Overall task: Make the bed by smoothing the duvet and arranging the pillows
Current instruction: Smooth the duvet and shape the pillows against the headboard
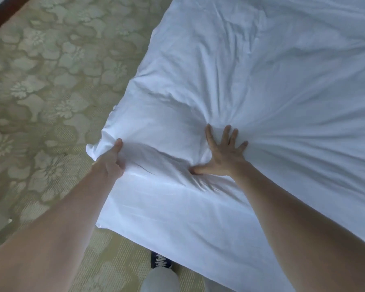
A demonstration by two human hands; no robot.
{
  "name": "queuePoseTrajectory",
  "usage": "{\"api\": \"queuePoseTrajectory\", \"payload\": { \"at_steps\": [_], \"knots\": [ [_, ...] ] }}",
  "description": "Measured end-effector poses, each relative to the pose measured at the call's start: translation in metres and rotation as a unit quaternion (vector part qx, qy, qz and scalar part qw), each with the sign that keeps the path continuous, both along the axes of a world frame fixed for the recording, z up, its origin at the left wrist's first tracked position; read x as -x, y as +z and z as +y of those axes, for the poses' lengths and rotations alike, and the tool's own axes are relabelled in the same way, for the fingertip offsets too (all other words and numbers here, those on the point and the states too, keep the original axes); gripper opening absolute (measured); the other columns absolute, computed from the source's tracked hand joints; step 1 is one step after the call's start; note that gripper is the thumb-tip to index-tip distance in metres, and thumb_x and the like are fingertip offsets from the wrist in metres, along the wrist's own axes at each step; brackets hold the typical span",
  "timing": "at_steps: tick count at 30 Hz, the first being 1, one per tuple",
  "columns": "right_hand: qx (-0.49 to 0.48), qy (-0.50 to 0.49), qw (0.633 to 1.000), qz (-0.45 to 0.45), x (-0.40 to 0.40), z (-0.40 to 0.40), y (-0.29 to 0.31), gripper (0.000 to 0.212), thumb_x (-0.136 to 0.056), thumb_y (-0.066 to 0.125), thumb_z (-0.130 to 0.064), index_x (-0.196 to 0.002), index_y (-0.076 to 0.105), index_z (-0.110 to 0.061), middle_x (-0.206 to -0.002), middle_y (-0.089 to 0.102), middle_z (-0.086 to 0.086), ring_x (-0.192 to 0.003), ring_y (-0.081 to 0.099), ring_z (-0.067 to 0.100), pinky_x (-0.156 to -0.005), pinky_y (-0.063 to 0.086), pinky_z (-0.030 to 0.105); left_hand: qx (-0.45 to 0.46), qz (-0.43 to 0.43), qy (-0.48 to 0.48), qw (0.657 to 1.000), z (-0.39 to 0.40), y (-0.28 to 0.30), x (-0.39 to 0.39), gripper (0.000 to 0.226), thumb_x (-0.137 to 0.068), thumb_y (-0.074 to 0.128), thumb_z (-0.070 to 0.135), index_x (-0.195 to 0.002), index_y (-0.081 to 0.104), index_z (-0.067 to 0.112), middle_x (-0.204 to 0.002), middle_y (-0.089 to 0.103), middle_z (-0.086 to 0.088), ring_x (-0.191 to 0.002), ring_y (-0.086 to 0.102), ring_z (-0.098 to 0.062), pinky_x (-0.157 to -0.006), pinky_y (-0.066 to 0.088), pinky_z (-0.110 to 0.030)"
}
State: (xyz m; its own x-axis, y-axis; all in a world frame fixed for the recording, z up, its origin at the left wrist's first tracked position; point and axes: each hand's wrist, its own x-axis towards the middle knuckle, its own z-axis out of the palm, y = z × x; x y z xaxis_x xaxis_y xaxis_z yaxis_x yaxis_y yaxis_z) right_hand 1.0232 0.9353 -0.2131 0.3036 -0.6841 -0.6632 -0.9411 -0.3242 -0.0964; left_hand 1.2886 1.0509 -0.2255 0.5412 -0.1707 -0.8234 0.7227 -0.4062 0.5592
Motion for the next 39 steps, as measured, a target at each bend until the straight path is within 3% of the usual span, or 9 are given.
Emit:
{"api": "queuePoseTrajectory", "payload": {
  "at_steps": [2, 4, 10, 16, 21, 25, 29, 35, 39],
  "knots": [
    [-0.02, -0.04, 0.997, -0.061, -0.015, 0.006, 0.008, 0.13, -0.052, 0.038, -0.102, -0.15, -0.024, -0.043, -0.163, -0.02, 0.018, -0.15, -0.015, 0.04, -0.117, 0.001, 0.066, 0.066, 0.067, 0.022, 0.995, -0.005, 0.009, 0.001, 0.029, -0.081, 0.08, 0.026, -0.104, 0.061, 0.023, -0.102, 0.068, 0.005, -0.084, 0.064, -0.009, -0.075, 0.058, -0.03],
    [-0.055, -0.098, 0.981, -0.155, -0.034, 0.007, 0.021, 0.11, -0.065, 0.026, -0.099, -0.156, -0.005, -0.043, -0.168, 0.0, 0.004, -0.154, 0.0, 0.027, -0.122, 0.006, 0.054, 0.114, 0.09, 0.001, 0.989, -0.008, 0.017, 0.0, 0.043, -0.074, 0.086, 0.031, -0.112, 0.068, 0.02, -0.109, 0.072, 0.003, -0.095, 0.069, -0.013, -0.085, 0.058, -0.035],
    [-0.135, -0.209, 0.878, -0.41, -0.099, -0.007, 0.085, 0.093, -0.082, 0.03, -0.084, -0.157, 0.024, -0.03, -0.162, 0.024, -0.013, -0.148, 0.022, 0.004, -0.122, 0.014, 0.03, 0.226, -0.045, -0.093, 0.969, -0.03, 0.07, 0.027, 0.058, -0.069, 0.088, 0.025, -0.12, 0.065, 0.007, -0.104, 0.075, -0.005, -0.095, 0.073, -0.019, -0.084, 0.059, -0.035],
    [-0.08, -0.214, 0.915, -0.334, -0.093, -0.046, 0.172, 0.123, -0.045, 0.025, -0.107, -0.133, 0.059, -0.028, -0.124, 0.069, 0.002, -0.109, 0.067, 0.024, -0.097, 0.051, 0.047, 0.29, -0.254, -0.271, 0.882, -0.041, 0.122, 0.087, 0.016, -0.081, 0.078, 0.01, -0.093, 0.067, 0.01, -0.077, 0.072, 0.012, -0.072, 0.068, -0.002, -0.069, 0.057, -0.022],
    [-0.084, -0.136, 0.976, -0.146, -0.073, -0.068, 0.225, 0.134, -0.031, 0.049, -0.106, -0.139, 0.051, -0.027, -0.132, 0.061, 0.008, -0.111, 0.064, 0.035, -0.097, 0.05, 0.048, 0.311, -0.331, -0.417, 0.787, -0.044, 0.139, 0.149, 0.025, -0.078, 0.081, 0.031, -0.093, 0.074, 0.013, -0.092, 0.075, 0.005, -0.088, 0.07, -0.006, -0.082, 0.057, -0.035],
    [0.089, -0.013, 0.996, -0.015, -0.046, -0.073, 0.22, 0.099, -0.068, 0.076, -0.07, -0.139, 0.046, -0.006, -0.13, 0.055, 0.009, -0.116, 0.056, 0.033, -0.084, 0.042, 0.032, 0.307, -0.336, -0.52, 0.722, -0.045, 0.145, 0.202, 0.032, -0.074, 0.08, 0.042, -0.075, 0.07, 0.012, -0.077, 0.073, 0.003, -0.075, 0.068, -0.009, -0.073, 0.054, -0.035],
    [0.159, -0.031, 0.984, -0.08, 0.016, -0.084, 0.187, 0.073, -0.075, 0.084, -0.044, -0.127, 0.05, -0.006, -0.13, 0.054, 0.015, -0.12, 0.054, 0.036, -0.081, 0.039, 0.035, 0.318, -0.346, -0.552, 0.689, -0.045, 0.147, 0.243, 0.046, -0.08, 0.081, 0.026, -0.054, 0.043, 0.034, -0.048, 0.052, 0.026, -0.053, 0.052, 0.01, -0.053, 0.035, -0.009],
    [0.165, -0.205, 0.941, -0.211, 0.131, -0.105, 0.166, 0.06, -0.078, 0.078, -0.053, -0.11, 0.054, -0.009, -0.119, 0.06, 0.012, -0.111, 0.059, 0.035, -0.077, 0.041, 0.032, 0.329, -0.323, -0.532, 0.71, -0.058, 0.141, 0.318, 0.045, -0.084, 0.075, 0.036, -0.05, 0.047, 0.028, -0.052, 0.054, 0.022, -0.051, 0.049, 0.001, -0.054, 0.035, -0.018],
    [0.131, -0.334, 0.891, -0.277, 0.231, -0.116, 0.154, 0.07, -0.073, 0.08, -0.056, -0.118, 0.06, -0.006, -0.117, 0.065, 0.012, -0.107, 0.063, 0.033, -0.078, 0.047, 0.032, 0.363, -0.35, -0.557, 0.66, -0.075, 0.144, 0.391, 0.046, -0.08, 0.063, 0.057, -0.075, 0.074, 0.013, -0.085, 0.073, 0.003, -0.08, 0.069, -0.015, -0.068, 0.05, -0.028]
  ]
}}
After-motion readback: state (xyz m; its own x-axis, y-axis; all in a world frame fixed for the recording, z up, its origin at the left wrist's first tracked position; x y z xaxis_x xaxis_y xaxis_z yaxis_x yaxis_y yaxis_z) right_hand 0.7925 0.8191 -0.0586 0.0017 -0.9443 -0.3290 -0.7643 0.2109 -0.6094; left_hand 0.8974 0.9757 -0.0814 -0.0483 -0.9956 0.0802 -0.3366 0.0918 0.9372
